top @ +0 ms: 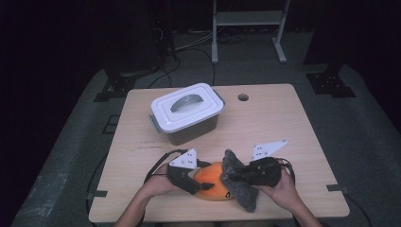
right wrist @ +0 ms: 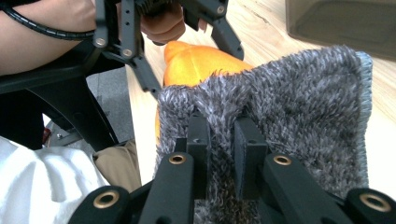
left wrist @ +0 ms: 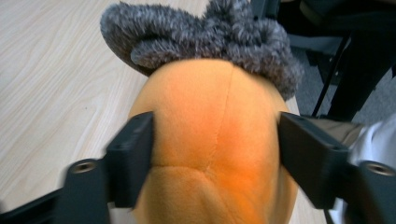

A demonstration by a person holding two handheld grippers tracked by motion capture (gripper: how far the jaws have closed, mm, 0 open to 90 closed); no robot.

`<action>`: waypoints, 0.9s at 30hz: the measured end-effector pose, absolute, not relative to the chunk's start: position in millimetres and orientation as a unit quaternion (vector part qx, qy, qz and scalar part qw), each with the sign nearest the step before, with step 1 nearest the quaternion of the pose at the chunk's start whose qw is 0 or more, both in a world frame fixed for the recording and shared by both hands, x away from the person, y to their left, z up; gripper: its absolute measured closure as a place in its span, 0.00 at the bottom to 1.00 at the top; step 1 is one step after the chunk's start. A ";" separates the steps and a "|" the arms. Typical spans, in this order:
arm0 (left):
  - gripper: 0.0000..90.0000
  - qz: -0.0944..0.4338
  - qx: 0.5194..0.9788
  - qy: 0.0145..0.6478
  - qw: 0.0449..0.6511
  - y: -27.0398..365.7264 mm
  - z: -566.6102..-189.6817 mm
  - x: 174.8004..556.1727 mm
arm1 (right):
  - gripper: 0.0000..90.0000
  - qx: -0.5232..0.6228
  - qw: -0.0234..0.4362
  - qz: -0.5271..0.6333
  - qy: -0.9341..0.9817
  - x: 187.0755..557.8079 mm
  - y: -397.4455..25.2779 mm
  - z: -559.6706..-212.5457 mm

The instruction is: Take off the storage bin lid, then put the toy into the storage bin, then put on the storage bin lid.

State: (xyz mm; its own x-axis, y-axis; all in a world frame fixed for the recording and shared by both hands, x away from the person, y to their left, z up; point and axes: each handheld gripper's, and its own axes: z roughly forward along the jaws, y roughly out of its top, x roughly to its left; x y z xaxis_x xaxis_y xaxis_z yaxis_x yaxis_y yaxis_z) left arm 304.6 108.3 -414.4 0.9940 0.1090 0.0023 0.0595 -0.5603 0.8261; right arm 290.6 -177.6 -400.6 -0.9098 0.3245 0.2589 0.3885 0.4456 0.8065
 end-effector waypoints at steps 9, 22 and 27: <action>0.46 0.023 0.884 0.040 0.465 113.9 -416.2 304.1 | 0.87 -0.205 0.031 -0.487 -0.848 290.0 -175.2 -398.5; 0.47 0.011 0.884 0.034 0.467 125.3 -419.3 305.9 | 0.87 -0.213 0.032 -0.483 -0.849 287.6 -184.5 -404.0; 0.47 0.004 0.884 0.038 0.466 131.3 -420.2 307.4 | 0.87 -0.230 0.038 -0.471 -0.851 288.4 -195.9 -412.4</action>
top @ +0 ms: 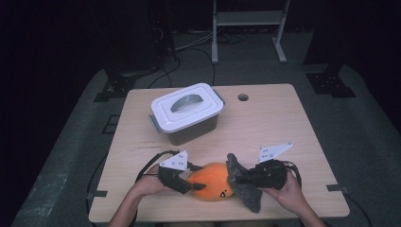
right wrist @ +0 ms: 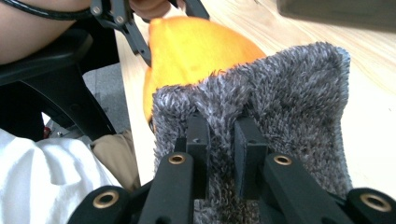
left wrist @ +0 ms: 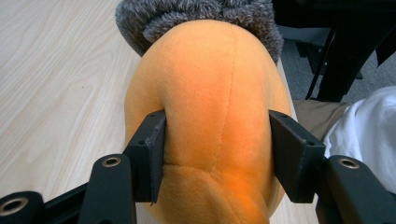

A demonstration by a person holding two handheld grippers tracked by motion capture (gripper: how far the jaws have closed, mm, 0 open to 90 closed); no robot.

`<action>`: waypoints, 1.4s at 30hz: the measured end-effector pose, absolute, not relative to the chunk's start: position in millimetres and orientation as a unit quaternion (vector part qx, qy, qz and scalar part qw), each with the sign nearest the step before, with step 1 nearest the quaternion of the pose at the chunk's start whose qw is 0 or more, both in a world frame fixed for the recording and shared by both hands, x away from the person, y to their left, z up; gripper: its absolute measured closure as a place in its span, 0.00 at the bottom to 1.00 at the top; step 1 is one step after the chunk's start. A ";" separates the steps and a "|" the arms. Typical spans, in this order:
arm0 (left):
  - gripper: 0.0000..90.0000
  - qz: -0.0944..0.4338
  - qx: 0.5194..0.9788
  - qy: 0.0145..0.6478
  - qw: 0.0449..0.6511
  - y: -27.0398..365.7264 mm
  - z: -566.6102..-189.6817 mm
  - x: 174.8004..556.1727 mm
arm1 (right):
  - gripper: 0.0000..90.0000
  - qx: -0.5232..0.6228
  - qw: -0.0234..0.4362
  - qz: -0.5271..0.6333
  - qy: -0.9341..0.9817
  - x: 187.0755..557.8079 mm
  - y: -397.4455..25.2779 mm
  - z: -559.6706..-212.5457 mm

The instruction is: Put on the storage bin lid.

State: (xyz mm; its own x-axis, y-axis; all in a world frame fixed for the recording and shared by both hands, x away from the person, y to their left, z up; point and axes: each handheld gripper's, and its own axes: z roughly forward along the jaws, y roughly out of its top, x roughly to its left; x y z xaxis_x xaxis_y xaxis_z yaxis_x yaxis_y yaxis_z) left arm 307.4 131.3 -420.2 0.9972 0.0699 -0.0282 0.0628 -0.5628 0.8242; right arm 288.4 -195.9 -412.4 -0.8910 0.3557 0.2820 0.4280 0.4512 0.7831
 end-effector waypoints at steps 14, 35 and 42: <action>0.41 0.049 0.886 0.059 0.457 113.8 -412.8 309.5 | 0.87 -0.231 0.042 -0.456 -0.858 294.3 -190.9 -412.7; 0.44 0.085 0.880 0.049 0.465 114.7 -417.2 307.2 | 0.87 -0.241 0.034 -0.474 -0.846 303.6 -195.0 -409.3; 0.43 0.078 0.876 0.061 0.472 117.0 -418.4 307.5 | 0.87 -0.272 0.039 -0.455 -0.847 302.5 -214.2 -418.7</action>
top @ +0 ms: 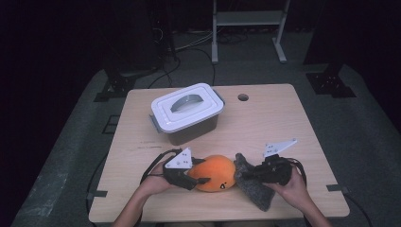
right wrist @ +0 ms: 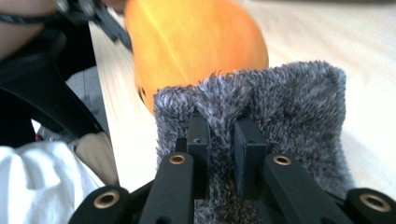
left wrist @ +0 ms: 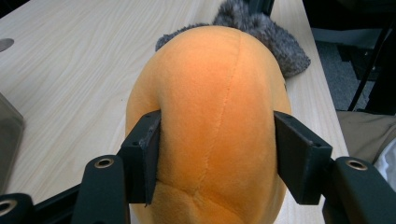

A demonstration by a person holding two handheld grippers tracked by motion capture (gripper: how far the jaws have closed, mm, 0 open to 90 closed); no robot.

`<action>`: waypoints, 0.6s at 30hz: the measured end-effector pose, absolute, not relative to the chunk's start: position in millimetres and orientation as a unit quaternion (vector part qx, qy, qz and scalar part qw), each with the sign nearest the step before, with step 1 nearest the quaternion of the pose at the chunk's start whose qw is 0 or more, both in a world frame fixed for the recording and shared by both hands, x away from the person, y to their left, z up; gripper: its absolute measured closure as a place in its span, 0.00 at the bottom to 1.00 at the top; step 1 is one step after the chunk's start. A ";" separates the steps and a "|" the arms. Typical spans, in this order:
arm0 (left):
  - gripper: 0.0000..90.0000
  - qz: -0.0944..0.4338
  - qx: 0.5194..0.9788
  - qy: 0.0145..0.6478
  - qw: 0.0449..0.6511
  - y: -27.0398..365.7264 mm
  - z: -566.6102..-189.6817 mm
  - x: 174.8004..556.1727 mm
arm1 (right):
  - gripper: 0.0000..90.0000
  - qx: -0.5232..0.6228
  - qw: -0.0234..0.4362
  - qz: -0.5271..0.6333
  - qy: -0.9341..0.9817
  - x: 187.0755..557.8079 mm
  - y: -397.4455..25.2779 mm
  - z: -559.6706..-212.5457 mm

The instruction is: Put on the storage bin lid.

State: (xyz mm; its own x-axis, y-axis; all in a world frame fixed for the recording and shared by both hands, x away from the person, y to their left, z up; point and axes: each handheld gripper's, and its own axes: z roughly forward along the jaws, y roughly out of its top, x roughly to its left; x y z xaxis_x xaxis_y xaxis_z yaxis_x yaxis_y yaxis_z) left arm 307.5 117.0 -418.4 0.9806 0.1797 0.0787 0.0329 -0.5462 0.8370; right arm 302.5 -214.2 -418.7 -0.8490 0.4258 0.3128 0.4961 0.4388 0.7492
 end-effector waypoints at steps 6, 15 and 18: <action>0.38 0.072 0.875 0.056 0.476 111.8 -417.7 305.6 | 0.87 -0.235 0.028 -0.501 -0.832 303.4 -192.9 -389.4; 0.13 0.015 0.864 0.103 0.493 113.2 -410.0 312.9 | 0.87 -0.221 0.031 -0.483 -0.847 298.3 -180.8 -402.0; 0.13 0.004 0.874 0.112 0.472 108.1 -419.5 315.4 | 0.87 -0.218 0.044 -0.480 -0.849 295.1 -187.2 -408.0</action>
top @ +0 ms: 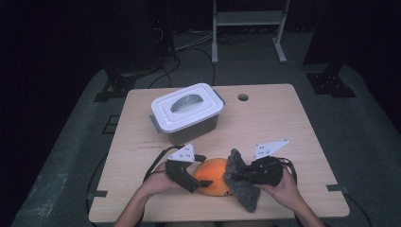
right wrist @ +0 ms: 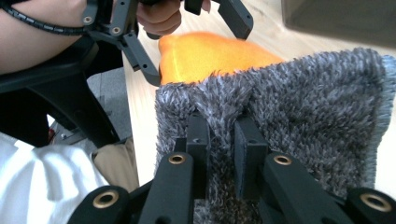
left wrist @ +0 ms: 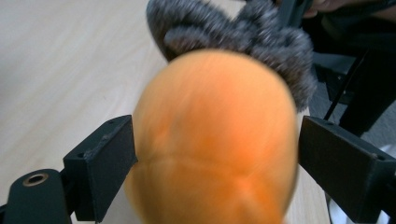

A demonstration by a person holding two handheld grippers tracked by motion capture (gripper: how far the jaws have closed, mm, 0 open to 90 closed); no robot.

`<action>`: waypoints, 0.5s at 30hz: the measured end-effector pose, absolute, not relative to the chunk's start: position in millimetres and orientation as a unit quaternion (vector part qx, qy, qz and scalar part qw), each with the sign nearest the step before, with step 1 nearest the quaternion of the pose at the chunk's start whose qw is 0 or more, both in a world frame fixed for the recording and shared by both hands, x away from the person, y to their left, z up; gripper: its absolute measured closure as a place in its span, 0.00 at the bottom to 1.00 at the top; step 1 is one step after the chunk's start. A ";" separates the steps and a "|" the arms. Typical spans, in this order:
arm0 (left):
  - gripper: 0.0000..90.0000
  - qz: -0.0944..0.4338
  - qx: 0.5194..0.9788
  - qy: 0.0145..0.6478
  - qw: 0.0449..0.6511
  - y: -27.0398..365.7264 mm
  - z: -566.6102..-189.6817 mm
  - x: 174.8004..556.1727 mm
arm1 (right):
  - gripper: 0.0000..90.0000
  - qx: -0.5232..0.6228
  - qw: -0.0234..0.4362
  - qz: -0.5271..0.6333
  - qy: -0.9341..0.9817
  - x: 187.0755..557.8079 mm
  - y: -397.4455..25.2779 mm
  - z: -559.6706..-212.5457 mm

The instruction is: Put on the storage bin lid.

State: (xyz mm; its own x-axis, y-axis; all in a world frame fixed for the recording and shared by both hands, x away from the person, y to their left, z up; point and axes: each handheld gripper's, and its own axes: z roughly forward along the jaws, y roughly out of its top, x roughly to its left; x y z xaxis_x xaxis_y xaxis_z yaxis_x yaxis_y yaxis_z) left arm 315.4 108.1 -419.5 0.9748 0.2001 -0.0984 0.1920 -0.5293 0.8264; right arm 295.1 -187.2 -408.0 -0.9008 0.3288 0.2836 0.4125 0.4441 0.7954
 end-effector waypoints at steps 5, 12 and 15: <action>0.40 0.038 0.877 0.086 0.471 105.2 -417.1 309.4 | 0.87 -0.245 0.061 -0.475 -0.843 299.9 -204.5 -414.9; 0.49 0.128 0.859 0.065 0.492 100.8 -408.9 306.7 | 0.88 -0.247 0.039 -0.513 -0.821 305.6 -204.2 -392.4; 0.46 0.127 0.860 0.067 0.490 100.4 -411.6 308.8 | 0.88 -0.243 0.029 -0.510 -0.825 310.6 -196.8 -387.3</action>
State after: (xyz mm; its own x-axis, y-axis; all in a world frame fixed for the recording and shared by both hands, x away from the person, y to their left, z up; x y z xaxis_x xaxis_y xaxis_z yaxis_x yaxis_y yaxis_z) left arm 308.8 100.4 -411.6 0.9590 0.2386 0.1527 -0.0094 -0.5119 0.8590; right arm 310.6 -196.8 -387.3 -0.8806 0.3706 0.2954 0.4298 0.3619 0.8272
